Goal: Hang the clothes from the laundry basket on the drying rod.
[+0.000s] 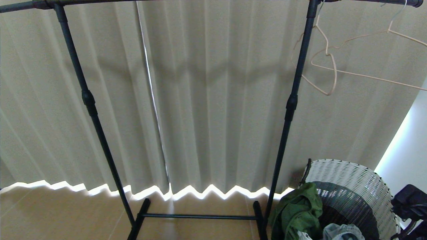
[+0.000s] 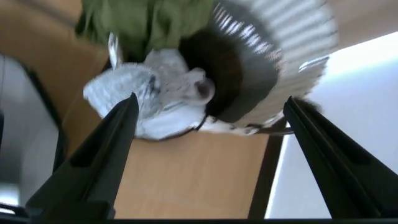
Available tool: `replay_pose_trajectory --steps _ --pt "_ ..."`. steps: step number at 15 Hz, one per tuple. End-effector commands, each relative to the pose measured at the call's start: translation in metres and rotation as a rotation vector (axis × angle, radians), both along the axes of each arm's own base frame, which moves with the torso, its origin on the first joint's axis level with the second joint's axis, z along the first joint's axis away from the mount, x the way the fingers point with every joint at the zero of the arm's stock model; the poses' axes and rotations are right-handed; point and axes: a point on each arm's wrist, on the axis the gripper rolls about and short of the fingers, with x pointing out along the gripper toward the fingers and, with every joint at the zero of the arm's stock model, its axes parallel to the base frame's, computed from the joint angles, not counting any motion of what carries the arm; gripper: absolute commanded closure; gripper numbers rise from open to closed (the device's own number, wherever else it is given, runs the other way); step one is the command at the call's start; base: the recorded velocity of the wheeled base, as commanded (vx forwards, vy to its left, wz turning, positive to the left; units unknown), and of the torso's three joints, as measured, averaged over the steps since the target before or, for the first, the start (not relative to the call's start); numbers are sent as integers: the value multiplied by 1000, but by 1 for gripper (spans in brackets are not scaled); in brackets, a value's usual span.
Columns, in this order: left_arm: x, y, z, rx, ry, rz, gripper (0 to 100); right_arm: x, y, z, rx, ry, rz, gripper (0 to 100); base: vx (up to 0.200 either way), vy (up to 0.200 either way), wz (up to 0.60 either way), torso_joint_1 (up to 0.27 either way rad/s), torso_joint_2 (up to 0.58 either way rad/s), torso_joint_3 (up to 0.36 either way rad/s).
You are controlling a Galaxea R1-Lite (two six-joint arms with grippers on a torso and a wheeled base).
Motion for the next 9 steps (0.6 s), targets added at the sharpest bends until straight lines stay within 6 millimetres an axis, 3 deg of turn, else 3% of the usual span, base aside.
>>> replay_pose_trajectory --steps 1,6,9 --pt "0 0 0 0 -1 0 0 19 3 -23 -9 159 20 0 0 0 0 0 0 0" --pt "0 0 0 -2 -1 0 0 20 15 -44 -20 277 114 0 0 0 0 0 0 0" --pt "0 0 0 0 -1 0 0 30 15 -49 -33 286 106 0 0 0 0 0 0 0"
